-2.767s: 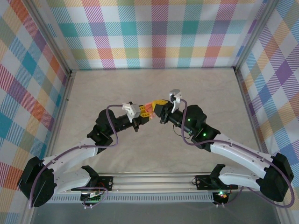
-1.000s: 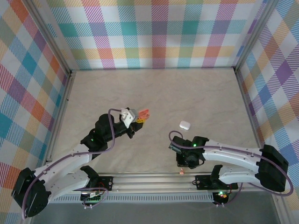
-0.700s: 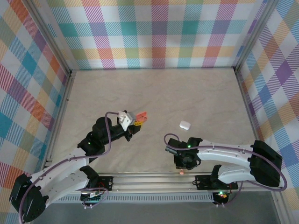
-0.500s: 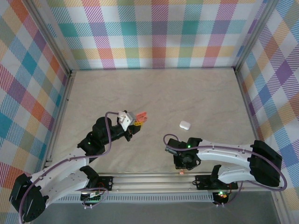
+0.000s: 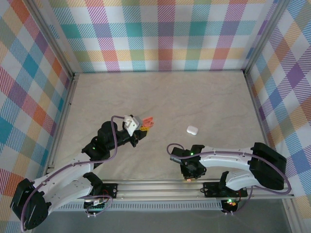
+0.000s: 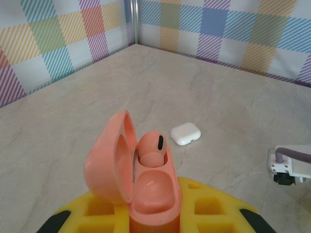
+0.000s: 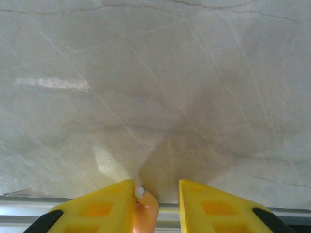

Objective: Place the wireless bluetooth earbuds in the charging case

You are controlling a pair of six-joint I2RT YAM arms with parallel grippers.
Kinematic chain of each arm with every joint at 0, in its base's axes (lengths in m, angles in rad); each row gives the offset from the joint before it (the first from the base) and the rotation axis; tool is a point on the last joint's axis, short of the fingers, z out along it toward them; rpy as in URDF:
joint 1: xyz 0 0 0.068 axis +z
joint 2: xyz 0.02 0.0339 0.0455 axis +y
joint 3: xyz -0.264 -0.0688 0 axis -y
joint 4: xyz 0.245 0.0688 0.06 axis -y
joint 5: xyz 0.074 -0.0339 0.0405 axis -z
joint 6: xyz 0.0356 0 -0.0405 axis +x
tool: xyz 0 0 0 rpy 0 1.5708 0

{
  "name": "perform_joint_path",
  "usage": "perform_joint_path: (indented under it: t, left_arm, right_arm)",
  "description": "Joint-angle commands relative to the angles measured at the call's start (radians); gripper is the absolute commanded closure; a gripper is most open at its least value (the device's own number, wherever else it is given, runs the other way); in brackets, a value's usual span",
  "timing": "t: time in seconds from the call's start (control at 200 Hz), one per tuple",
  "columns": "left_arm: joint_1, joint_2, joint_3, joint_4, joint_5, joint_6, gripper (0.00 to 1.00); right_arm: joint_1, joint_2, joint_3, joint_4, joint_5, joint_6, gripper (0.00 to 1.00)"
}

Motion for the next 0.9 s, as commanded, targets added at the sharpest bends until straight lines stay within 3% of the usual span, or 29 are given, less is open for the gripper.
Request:
perform_joint_path:
  t: [0.0,0.36,0.555,0.72,0.895]
  left_arm:
    - [0.004,-0.017,0.014,0.008,0.008,-0.002,1.00]
    - [0.004,-0.026,0.019,-0.003,0.005,0.006,1.00]
    - [0.004,-0.033,0.017,-0.010,0.000,0.008,1.00]
    - [0.004,-0.037,0.011,-0.012,-0.006,0.012,1.00]
    - [0.004,-0.067,-0.010,-0.029,-0.029,0.018,1.00]
  right_arm:
    - [0.010,0.015,-0.006,0.009,-0.002,-0.025,0.74]
    - [0.010,0.071,0.046,0.026,0.017,-0.090,0.92]
    - [0.010,0.074,0.131,-0.027,0.050,-0.160,0.96]
    - [-0.010,0.110,0.243,-0.077,0.077,-0.306,0.96]
    - [-0.131,0.274,0.330,-0.015,0.050,-0.554,0.95]
